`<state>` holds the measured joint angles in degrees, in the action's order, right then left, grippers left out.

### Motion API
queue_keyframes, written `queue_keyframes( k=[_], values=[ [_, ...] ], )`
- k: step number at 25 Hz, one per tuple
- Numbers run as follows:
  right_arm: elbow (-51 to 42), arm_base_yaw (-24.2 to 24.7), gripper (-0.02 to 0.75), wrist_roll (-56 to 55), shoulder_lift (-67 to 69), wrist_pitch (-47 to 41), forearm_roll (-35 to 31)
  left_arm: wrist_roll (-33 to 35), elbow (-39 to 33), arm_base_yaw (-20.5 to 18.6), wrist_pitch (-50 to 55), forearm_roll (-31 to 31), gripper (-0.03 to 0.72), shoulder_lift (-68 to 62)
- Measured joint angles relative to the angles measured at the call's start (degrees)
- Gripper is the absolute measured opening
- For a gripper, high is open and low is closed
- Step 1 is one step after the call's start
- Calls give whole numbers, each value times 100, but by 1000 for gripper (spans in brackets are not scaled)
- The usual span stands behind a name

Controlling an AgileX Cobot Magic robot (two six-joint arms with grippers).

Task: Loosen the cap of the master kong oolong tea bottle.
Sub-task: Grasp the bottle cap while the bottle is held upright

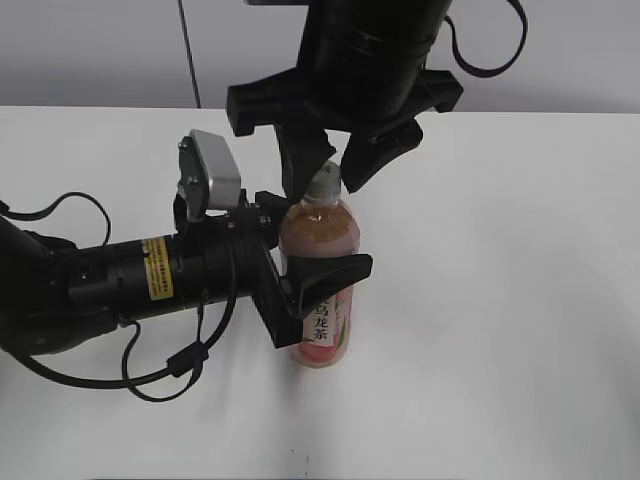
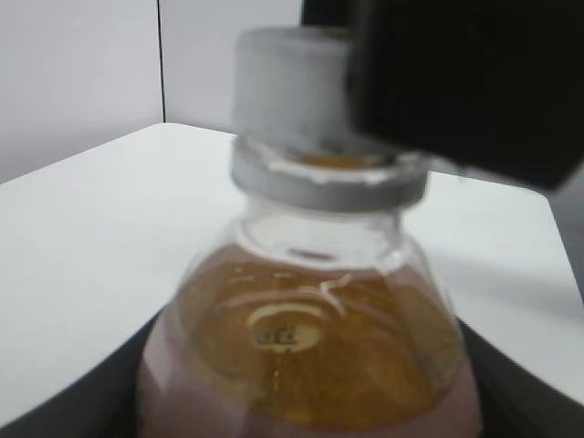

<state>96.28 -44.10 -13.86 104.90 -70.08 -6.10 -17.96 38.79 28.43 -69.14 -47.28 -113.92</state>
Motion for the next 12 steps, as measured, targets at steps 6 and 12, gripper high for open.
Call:
queue_keyframes(
  k=[6,12],
  values=[
    [0,0,281,0,0,-10,24,0,0,0,0,0,457,0],
    [0,0,281,196,0,-11,29,0,0,0,0,0,457,0]
  ],
)
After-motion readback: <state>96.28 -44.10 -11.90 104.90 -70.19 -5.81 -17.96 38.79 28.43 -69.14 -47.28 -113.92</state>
